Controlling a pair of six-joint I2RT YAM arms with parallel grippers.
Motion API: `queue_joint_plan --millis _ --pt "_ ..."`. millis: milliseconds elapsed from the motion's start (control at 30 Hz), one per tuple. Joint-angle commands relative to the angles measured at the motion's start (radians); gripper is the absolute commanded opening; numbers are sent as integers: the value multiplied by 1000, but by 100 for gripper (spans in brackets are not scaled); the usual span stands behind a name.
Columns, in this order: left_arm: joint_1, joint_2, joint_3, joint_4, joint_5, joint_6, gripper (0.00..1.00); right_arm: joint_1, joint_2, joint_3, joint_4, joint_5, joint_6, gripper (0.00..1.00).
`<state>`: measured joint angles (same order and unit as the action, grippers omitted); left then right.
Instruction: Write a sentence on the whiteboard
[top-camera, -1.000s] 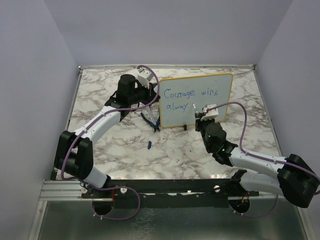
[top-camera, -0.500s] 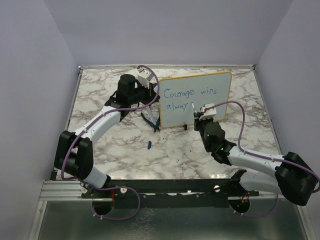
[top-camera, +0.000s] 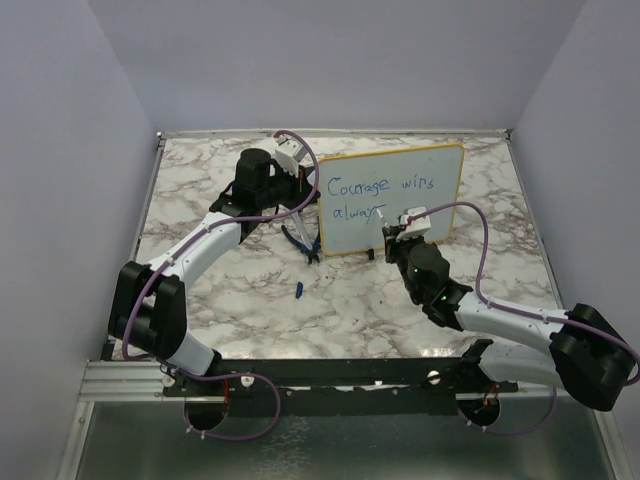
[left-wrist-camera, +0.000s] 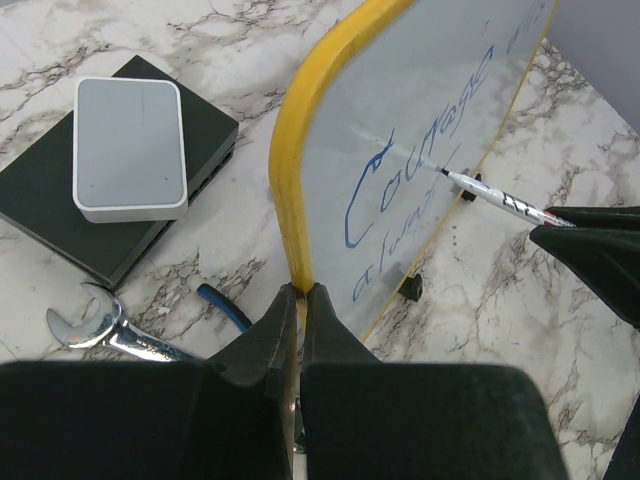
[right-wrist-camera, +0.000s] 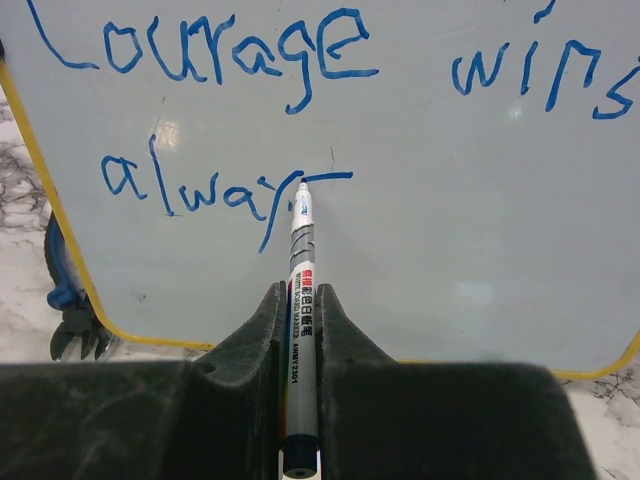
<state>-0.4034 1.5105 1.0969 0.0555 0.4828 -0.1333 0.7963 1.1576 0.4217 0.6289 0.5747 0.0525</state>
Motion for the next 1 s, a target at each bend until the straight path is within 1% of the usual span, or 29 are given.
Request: queue_joint_plan --millis 0,367,633,767,967 --pt "-9 -32 3 -8 33 10 0 -8 8 0 -44 -18 26 1" --pt "-9 -32 3 -8 32 10 0 -8 -23 -17 -102 82 75 1" --pt "-10 -32 3 -8 30 9 0 -8 -39 -23 -113 113 76 1" --pt "-9 -32 3 -8 31 9 0 -8 -27 -21 -126 98 85 1" --pt "-10 -34 3 -8 31 9 0 -8 -6 -16 -115 35 67 1"
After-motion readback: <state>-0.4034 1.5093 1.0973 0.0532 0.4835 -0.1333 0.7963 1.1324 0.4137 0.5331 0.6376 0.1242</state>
